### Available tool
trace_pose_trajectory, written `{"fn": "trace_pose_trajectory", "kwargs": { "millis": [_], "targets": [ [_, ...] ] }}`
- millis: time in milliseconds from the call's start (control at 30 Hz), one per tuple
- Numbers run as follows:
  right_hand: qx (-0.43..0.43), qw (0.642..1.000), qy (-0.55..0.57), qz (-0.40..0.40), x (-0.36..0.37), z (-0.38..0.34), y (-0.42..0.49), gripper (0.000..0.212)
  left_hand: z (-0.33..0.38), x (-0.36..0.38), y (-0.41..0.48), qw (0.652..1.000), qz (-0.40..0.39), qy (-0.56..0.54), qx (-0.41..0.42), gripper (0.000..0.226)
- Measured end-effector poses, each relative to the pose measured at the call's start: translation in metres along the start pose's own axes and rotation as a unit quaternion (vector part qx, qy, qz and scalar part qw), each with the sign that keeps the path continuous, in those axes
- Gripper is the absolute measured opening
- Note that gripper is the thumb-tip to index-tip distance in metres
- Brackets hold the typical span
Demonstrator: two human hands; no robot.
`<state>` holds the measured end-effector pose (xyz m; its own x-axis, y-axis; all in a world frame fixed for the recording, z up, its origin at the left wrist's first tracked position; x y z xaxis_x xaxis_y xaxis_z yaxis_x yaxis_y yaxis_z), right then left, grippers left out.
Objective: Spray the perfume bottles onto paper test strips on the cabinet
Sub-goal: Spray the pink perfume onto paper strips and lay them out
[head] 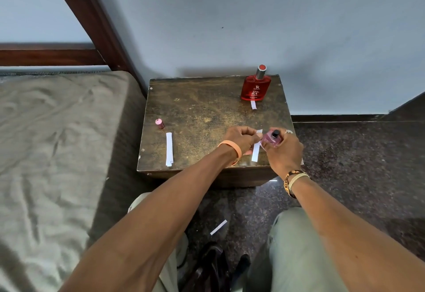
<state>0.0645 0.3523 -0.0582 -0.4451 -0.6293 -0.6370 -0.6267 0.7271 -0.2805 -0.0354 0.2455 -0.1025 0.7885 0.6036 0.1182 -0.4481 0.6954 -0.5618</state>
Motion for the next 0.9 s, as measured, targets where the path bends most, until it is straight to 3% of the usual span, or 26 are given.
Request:
{"fn": "trace_pose_trajectory", "kwargs": {
  "millis": [133,200,333,467,700,767,900],
  "targets": [
    [0.005,1.0,-0.02,-0.021,-0.001,-0.001,-0.005,0.075,0.005,-0.009,-0.015,1.0,0.011,-0.004,0.008,0.005],
    [-0.012,0.999,-0.03,0.007,-0.009,-0.007,-0.01,0.083,0.01,-0.019,-0.025,0.999,0.027,-0.011,0.016,0.007],
    [-0.079,0.989,-0.095,0.088,-0.028,-0.043,-0.028,0.066,0.023,-0.048,-0.048,0.995,0.064,-0.054,0.046,0.007],
    [-0.157,0.977,-0.105,0.094,-0.017,-0.092,-0.042,0.053,0.03,-0.088,-0.072,0.988,0.097,-0.095,0.069,0.006],
    [-0.259,0.956,-0.135,-0.019,0.068,-0.163,-0.049,0.039,0.024,-0.178,-0.107,0.968,0.182,-0.138,0.1,0.012],
    [-0.276,0.948,-0.148,-0.063,0.098,-0.176,-0.048,0.036,0.016,-0.205,-0.113,0.96,0.212,-0.151,0.101,0.003],
    [-0.28,0.935,-0.158,-0.154,0.157,-0.19,-0.044,0.032,-0.002,-0.25,-0.12,0.944,0.254,-0.192,0.088,0.01]
  ]
}}
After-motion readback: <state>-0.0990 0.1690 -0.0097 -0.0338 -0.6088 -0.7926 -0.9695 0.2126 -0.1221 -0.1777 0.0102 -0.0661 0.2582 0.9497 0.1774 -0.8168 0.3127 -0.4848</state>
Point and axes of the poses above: each hand's wrist, its own y-axis towards the middle knuckle, its own x-axis out of the palm, z = x × y, the point moved 10 cm from there along y, towards the middle knuckle, and after that the axes turned 11 degrees about -z, right-handed, at the moved point
